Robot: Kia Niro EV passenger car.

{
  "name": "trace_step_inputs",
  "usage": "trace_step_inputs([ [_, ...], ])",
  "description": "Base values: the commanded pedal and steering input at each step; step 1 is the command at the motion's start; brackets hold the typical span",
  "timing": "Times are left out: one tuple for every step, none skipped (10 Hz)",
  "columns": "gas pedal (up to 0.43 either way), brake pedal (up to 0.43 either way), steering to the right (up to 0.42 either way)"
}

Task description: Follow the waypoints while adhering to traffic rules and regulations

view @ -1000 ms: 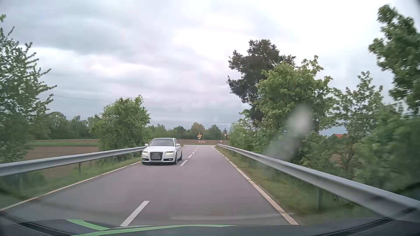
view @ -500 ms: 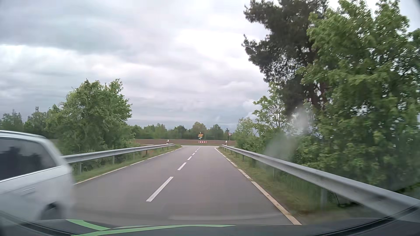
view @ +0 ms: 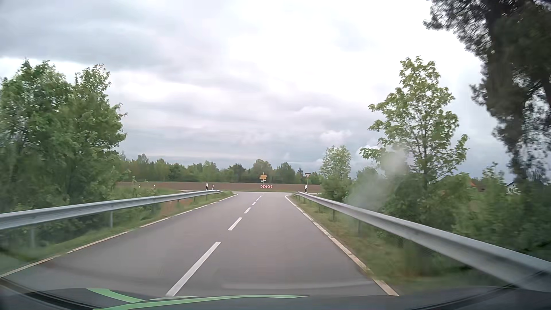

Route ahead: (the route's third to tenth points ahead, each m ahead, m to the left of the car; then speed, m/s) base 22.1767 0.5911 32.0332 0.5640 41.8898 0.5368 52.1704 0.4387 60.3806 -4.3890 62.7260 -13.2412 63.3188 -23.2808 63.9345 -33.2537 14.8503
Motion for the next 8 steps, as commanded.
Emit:
trace_step_inputs([
  [0.000,0.207,-0.002],
  [0.000,0.207,-0.002],
  [0.000,0.201,-0.002],
  [0.000,0.207,-0.002],
  [0.000,0.207,-0.002],
  [0.000,0.207,-0.002],
  [0.000,0.207,-0.003],
  [0.000,0.207,-0.003],
])
